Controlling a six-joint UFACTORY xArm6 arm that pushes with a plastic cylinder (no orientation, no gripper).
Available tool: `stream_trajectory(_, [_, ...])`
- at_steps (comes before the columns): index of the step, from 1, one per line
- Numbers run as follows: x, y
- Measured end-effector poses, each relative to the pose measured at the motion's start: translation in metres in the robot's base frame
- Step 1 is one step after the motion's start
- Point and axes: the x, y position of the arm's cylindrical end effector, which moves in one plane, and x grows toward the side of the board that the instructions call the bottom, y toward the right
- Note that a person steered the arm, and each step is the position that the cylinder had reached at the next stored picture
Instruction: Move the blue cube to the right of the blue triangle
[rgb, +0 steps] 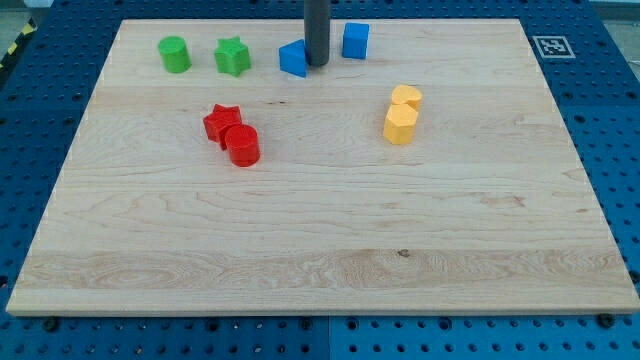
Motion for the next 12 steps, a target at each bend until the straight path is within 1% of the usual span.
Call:
stream_trajectory(1, [0.000,-0.018])
stream_trajectory(2, [0.000,-0.010])
stream_trajectory(3, [0.000,0.034])
stream_trajectory(4, [0.009,0.095])
stream_trajectory(5, [0.013,0.142])
stream_trajectory(7, [0.013,0.146])
stream_trajectory(8, [0.002,0.150])
stream_trajectory(9, [-0.023,0.145])
stream_trajectory(11, [-0.068,0.075])
stream_trajectory(12, [-0.072,0.060])
